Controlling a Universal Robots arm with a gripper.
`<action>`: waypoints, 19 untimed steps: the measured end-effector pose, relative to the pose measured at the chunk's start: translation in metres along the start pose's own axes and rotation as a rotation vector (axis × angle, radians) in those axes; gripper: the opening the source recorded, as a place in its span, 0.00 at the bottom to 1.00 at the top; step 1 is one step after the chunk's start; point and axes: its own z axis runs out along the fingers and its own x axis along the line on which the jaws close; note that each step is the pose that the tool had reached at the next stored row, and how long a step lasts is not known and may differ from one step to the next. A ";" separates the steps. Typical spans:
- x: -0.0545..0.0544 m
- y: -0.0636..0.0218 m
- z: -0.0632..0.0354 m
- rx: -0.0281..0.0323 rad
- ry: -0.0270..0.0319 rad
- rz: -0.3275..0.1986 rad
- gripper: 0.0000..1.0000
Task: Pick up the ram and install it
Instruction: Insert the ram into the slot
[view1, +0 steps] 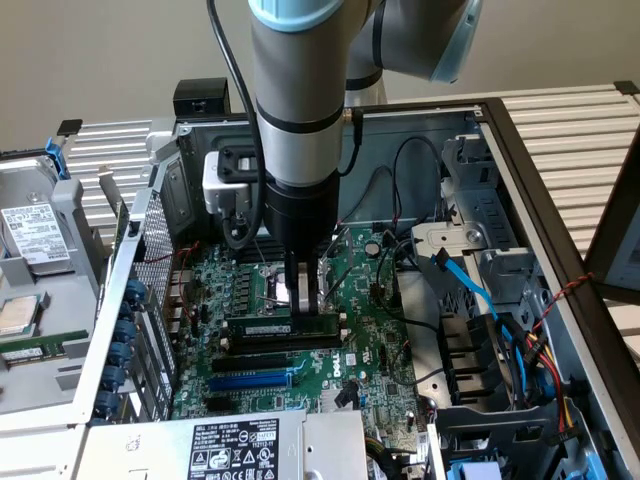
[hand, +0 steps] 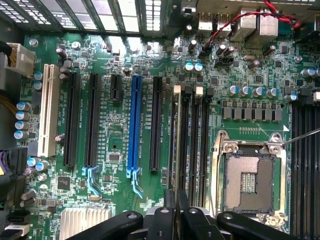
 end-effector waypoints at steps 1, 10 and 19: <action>0.000 0.0004 -0.0001 0.0012 0.0001 0.000 0.13; 0.000 0.0057 0.0001 0.0224 0.0048 -0.001 0.13; -0.001 0.0067 0.0001 0.0353 0.0077 -0.001 0.13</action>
